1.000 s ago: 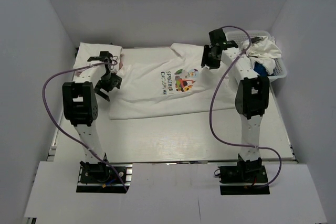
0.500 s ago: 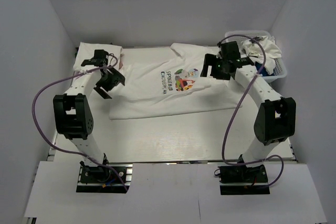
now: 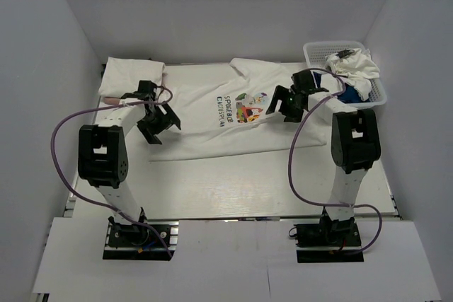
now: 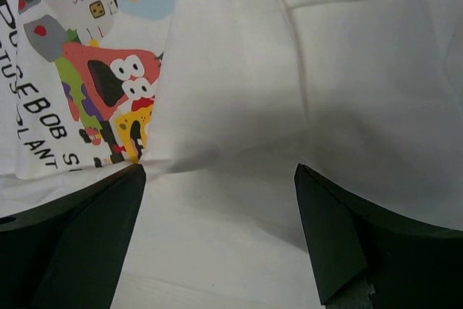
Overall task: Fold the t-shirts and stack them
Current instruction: Fold the flattened tshirt in 1/3 of the way, then grap the side of the flattened tshirt furthest away from the robot with both arms, then fold the other side of the tshirt into a rectangle
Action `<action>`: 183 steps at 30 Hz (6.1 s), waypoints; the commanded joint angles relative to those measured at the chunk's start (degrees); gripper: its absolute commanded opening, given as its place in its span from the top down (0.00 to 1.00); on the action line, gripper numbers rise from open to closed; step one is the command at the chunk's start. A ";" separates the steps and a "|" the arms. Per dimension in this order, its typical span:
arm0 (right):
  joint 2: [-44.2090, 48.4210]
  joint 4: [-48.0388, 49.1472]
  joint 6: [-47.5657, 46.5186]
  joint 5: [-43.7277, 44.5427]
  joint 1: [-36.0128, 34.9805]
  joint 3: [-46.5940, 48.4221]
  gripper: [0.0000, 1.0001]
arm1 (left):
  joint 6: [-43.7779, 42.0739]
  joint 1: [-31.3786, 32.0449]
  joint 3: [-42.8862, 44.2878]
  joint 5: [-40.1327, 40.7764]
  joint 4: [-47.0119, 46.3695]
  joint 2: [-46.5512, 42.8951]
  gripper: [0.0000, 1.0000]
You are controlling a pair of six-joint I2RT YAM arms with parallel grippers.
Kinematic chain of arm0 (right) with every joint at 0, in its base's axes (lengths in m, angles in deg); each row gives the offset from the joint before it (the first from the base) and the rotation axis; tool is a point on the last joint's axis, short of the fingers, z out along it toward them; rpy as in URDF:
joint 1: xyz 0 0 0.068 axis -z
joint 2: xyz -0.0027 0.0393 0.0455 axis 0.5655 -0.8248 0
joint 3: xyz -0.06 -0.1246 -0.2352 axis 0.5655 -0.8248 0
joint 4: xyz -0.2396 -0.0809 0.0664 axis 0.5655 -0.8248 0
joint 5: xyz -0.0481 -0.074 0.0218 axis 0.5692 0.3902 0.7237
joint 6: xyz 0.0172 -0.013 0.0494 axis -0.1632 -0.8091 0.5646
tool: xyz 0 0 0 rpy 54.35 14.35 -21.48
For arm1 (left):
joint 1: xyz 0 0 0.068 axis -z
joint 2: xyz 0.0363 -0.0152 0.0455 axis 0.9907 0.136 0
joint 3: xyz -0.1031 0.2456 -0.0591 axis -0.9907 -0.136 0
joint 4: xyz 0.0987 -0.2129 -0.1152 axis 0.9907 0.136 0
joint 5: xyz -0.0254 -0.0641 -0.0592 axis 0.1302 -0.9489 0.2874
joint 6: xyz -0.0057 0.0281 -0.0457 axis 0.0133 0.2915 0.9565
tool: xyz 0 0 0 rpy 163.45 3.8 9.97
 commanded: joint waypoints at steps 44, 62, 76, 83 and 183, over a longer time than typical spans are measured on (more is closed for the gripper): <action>-7.75 0.81 -2.11 1.07 -3.35 22.45 0.09 | -2.04 0.30 -0.38 8.74 1.44 4.33 0.00; 3.95 -0.68 1.48 1.43 4.12 -10.60 0.09 | -2.13 0.30 -5.11 9.00 -0.32 3.37 0.00; 34.98 -13.42 7.99 -1.47 2.98 -47.26 0.09 | 6.04 0.30 -25.24 11.29 10.48 -16.22 0.00; 50.28 -22.74 2.99 1.17 2.54 -37.45 0.09 | 7.19 0.30 -23.50 13.13 14.00 -24.75 0.00; 56.00 -4.28 1.57 10.13 -18.99 -41.82 1.00 | 4.54 -1.37 -9.24 28.52 5.74 -15.09 1.00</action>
